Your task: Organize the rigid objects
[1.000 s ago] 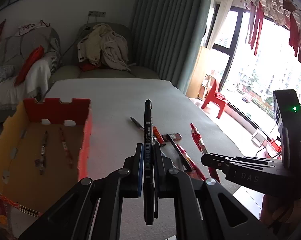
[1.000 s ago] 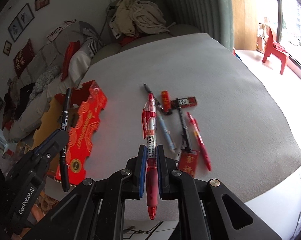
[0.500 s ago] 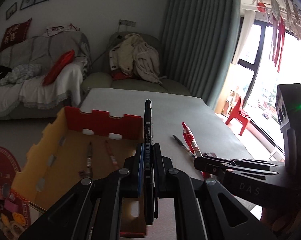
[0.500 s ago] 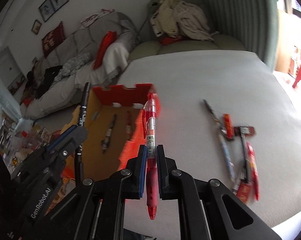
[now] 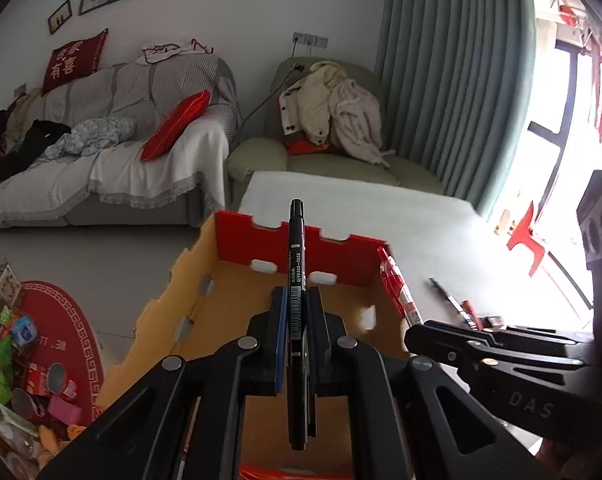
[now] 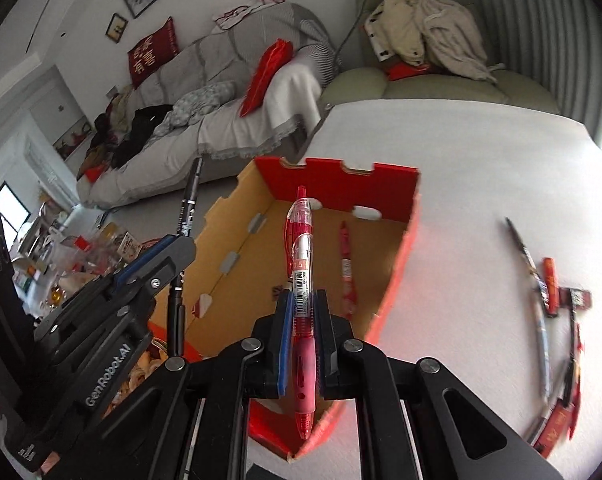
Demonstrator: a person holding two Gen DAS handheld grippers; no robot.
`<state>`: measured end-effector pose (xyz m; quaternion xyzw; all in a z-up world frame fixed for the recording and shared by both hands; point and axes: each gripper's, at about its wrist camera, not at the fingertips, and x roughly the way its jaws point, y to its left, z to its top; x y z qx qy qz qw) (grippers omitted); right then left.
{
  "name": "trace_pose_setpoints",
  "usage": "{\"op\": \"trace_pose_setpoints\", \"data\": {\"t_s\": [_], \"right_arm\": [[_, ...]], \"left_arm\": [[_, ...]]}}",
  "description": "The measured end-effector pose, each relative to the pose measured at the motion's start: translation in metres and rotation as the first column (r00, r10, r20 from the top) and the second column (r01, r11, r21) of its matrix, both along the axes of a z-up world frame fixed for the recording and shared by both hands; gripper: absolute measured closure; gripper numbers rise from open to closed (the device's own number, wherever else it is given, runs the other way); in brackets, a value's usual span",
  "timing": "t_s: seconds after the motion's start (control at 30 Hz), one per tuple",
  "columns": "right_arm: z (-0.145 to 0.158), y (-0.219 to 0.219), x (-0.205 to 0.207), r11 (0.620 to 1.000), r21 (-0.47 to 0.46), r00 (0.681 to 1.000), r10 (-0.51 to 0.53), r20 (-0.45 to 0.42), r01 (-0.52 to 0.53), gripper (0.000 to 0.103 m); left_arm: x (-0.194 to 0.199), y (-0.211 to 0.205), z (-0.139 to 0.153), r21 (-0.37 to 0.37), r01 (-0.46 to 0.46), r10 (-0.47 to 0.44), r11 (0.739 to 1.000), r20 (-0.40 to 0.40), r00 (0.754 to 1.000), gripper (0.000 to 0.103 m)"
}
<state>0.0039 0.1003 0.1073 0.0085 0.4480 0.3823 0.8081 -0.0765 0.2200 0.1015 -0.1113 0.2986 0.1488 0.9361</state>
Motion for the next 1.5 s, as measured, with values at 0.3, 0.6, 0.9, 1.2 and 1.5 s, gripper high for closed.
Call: {"op": "trace_pose_setpoints", "data": {"t_s": [0.3, 0.6, 0.9, 1.2, 1.5], "right_arm": [[-0.010, 0.032, 0.027, 1.000, -0.016, 0.999, 0.013, -0.029, -0.014, 0.092], [-0.028, 0.042, 0.052, 0.999, -0.043, 0.997, -0.004, -0.076, 0.001, 0.092], [-0.041, 0.044, 0.065, 0.998, -0.066, 0.995, -0.015, -0.101, 0.008, 0.092], [-0.054, 0.050, 0.072, 0.995, -0.101, 0.993, -0.016, -0.119, 0.004, 0.092], [-0.057, 0.049, 0.076, 0.980, -0.198, 0.996, -0.014, -0.092, -0.004, 0.091]], "left_arm": [[0.036, 0.028, -0.028, -0.019, -0.041, 0.039, 0.999, -0.076, 0.996, 0.094], [0.066, 0.038, -0.045, -0.028, -0.038, 0.034, 0.999, -0.132, 0.991, 0.094], [0.079, 0.043, -0.060, -0.027, -0.042, 0.036, 0.999, -0.190, 0.981, 0.094], [0.094, 0.042, -0.071, -0.013, -0.025, 0.020, 1.000, -0.266, 0.964, 0.094], [0.119, 0.045, -0.095, -0.025, -0.022, 0.009, 0.999, -0.442, 0.897, 0.027]]}}
